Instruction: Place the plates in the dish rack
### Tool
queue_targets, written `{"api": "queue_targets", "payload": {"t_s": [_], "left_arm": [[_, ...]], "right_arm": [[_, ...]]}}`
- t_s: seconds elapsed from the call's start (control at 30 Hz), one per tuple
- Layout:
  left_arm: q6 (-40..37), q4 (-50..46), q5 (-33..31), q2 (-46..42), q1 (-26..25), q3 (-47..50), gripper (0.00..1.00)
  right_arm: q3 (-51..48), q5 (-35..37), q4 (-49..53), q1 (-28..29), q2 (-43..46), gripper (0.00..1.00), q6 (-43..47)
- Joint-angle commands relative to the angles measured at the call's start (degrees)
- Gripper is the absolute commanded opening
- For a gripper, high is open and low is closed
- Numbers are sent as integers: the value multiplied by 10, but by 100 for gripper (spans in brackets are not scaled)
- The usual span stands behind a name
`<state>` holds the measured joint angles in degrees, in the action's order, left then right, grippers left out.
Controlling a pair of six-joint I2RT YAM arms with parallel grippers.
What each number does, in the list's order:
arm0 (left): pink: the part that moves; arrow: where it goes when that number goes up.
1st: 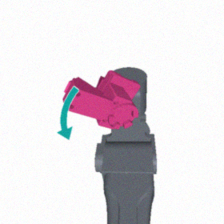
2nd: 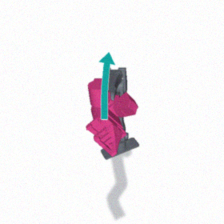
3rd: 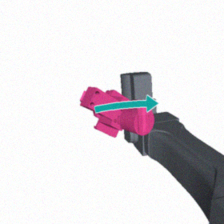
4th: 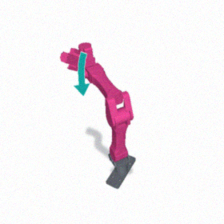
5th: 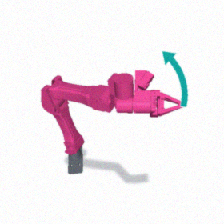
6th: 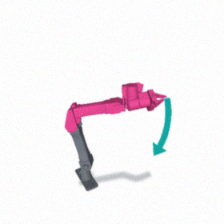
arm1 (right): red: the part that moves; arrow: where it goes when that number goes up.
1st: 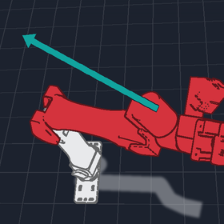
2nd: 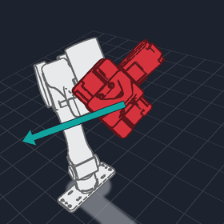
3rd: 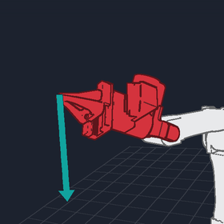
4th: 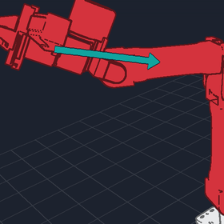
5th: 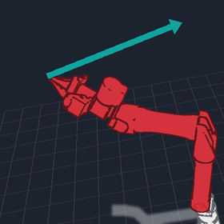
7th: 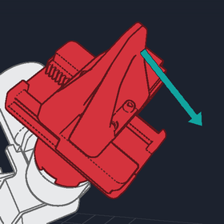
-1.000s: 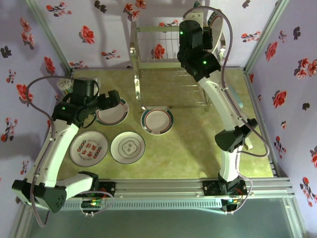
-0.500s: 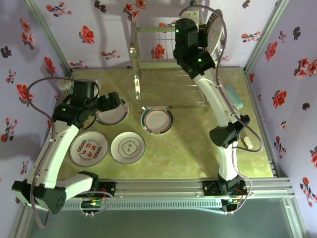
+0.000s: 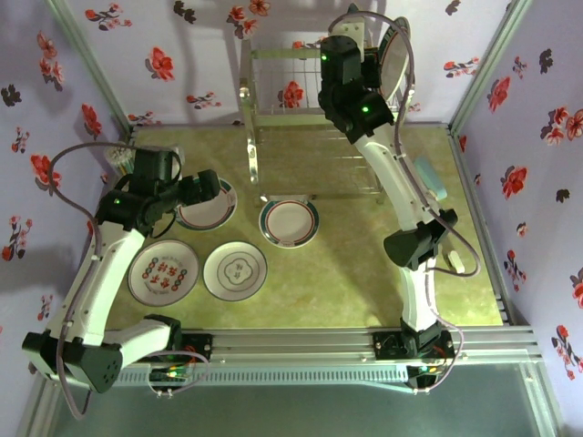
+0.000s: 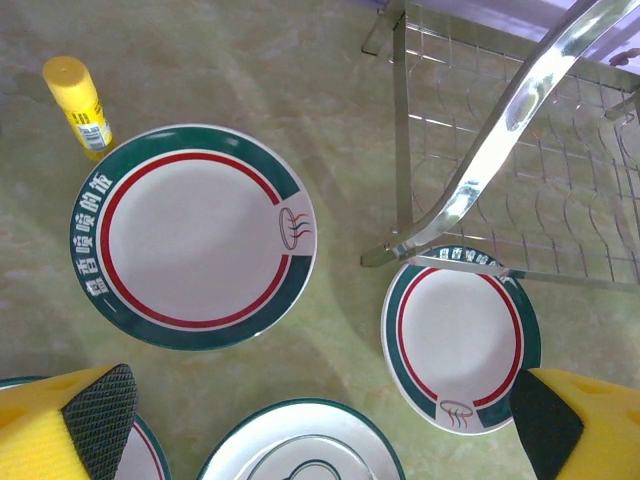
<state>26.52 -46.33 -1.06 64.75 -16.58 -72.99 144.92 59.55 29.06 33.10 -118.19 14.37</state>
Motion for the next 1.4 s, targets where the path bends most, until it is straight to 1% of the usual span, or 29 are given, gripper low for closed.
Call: {"api": "queue_targets", "payload": {"t_s": [0.0, 0.27, 0.5, 0.83, 1.0, 1.37], "left_arm": [[-13, 3, -1, 0, 6, 1, 100], [-13, 6, -1, 5, 5, -1, 100], [-13, 5, 0, 5, 5, -1, 100], [-12, 6, -1, 4, 5, -2, 100], [-14, 5, 0, 3, 5, 0, 100], [-20, 5, -1, 0, 7, 5, 100]], "right_arm": [[17, 6, -13, -8, 15, 0, -22], [11, 33, -27, -8, 37, 0, -33], [2, 39, -44, -8, 53, 0, -32], [6, 50, -25, -6, 40, 0, -40], [31, 46, -1, -6, 20, 0, -51], [67, 37, 14, -3, -12, 0, -60]]}}
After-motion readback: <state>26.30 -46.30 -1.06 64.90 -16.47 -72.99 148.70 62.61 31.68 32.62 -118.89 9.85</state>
